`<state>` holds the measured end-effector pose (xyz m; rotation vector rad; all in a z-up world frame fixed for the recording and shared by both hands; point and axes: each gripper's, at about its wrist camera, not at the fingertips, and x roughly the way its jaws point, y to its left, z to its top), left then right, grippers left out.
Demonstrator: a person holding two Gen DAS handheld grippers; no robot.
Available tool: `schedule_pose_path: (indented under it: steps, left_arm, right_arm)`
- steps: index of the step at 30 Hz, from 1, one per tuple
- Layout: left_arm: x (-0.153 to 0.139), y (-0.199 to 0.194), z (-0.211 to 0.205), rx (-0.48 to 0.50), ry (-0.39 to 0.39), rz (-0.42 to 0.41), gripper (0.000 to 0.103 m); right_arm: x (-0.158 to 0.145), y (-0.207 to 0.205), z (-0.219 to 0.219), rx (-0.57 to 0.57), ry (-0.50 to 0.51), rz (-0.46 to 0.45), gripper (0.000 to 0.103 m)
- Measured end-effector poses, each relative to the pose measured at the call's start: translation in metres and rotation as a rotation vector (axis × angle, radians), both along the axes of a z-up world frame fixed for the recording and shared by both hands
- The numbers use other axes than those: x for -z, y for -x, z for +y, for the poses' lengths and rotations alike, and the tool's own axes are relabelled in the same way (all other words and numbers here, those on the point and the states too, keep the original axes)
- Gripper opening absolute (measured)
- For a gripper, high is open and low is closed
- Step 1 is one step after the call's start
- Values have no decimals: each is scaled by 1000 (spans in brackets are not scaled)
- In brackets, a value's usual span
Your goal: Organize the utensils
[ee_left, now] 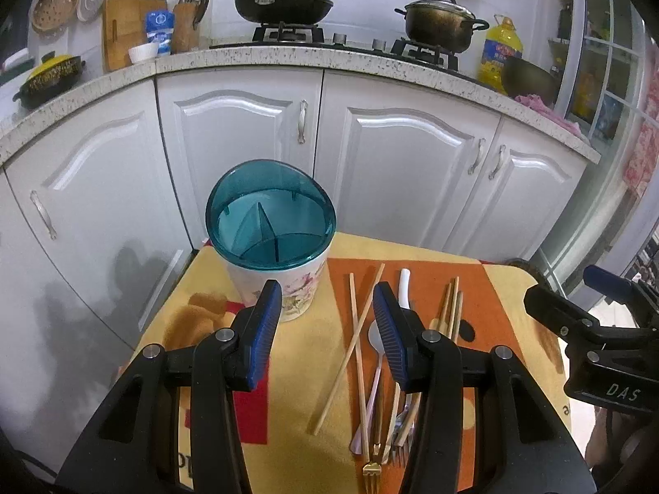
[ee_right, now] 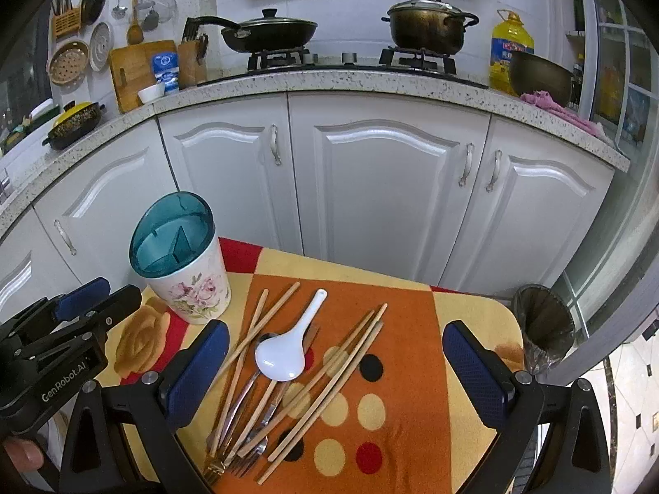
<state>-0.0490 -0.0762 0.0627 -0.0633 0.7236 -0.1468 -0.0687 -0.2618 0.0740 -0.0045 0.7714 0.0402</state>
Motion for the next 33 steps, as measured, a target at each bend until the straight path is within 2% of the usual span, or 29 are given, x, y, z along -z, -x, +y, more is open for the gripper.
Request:
schedule_pose_path:
  steps: [20, 33]
  left_arm:
    - [8, -3, -4, 8, -27, 18, 46]
    - [9, -3, 0, -5, -17, 15, 46]
  right_arm:
    - [6, -4, -9, -2, -20, 17, 103]
    - [6, -3, -6, -10, -5, 2, 103]
